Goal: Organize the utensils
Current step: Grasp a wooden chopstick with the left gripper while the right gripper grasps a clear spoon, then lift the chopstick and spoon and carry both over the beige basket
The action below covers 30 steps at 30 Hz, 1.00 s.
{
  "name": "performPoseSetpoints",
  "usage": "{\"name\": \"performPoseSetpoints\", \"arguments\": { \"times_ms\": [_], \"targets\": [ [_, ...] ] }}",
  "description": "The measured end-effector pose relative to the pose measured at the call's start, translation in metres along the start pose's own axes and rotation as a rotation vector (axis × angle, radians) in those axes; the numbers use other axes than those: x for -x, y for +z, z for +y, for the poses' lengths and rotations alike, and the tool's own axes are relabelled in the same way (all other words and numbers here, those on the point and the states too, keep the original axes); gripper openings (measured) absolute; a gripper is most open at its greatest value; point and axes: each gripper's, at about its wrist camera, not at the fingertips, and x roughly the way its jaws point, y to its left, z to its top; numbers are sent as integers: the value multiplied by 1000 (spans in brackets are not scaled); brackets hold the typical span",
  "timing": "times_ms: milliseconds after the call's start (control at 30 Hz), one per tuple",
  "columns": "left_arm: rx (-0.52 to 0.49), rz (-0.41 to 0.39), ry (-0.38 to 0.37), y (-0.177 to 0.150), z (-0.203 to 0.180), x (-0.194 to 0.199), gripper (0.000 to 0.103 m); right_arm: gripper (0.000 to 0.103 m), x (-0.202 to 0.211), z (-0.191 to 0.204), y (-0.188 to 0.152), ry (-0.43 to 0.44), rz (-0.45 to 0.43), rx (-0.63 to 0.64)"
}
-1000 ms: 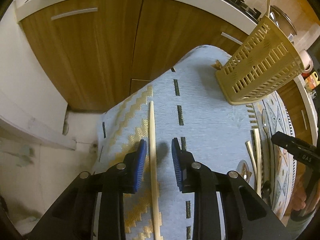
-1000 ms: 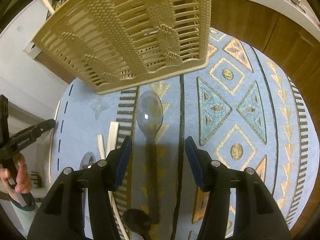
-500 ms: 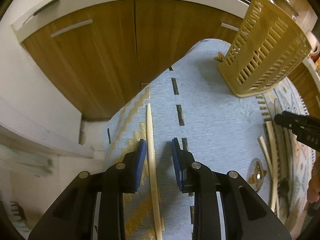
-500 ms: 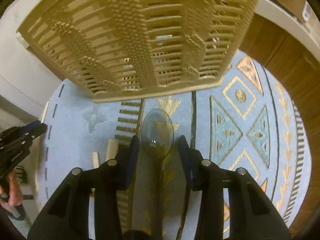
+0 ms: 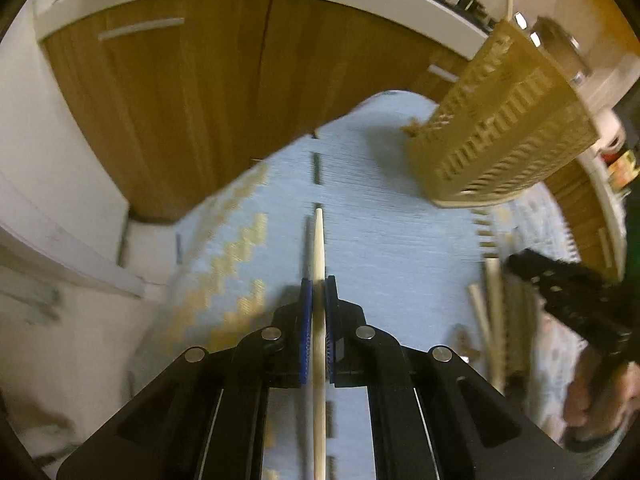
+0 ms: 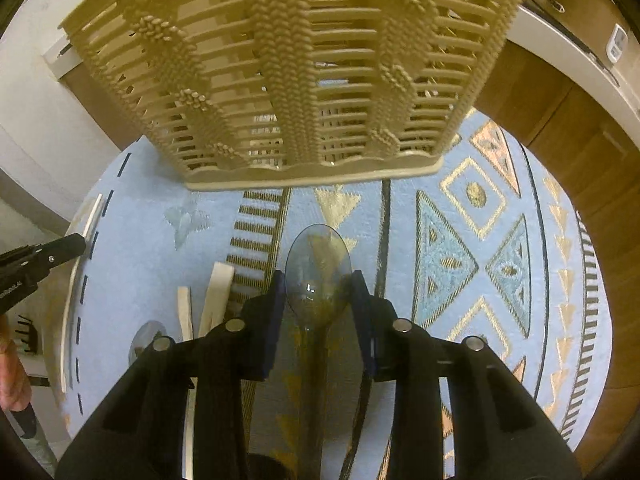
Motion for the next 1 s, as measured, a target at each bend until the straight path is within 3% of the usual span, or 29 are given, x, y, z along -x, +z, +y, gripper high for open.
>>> {"name": "performPoseSetpoints", "arguments": {
  "times_ms": [133, 400, 667, 800, 1000],
  "targets": [
    [22, 14, -61, -8, -12, 0, 4, 30, 3, -6, -8, 7, 11, 5],
    [-9, -13, -85, -15, -38, 0, 4, 30, 27, -32, -31, 59, -30, -6],
    [-59, -173, -162, -22, -50, 37, 4, 30, 92, -66, -60, 174, -241, 17],
    [-81, -247, -199, -25, -59, 55, 4, 30, 125, -82, -81, 274, -354, 15],
    [-112, -368, -254, -26, -77, 83, 4, 30, 163, -79, -94, 328, -495, -5]
  ]
}}
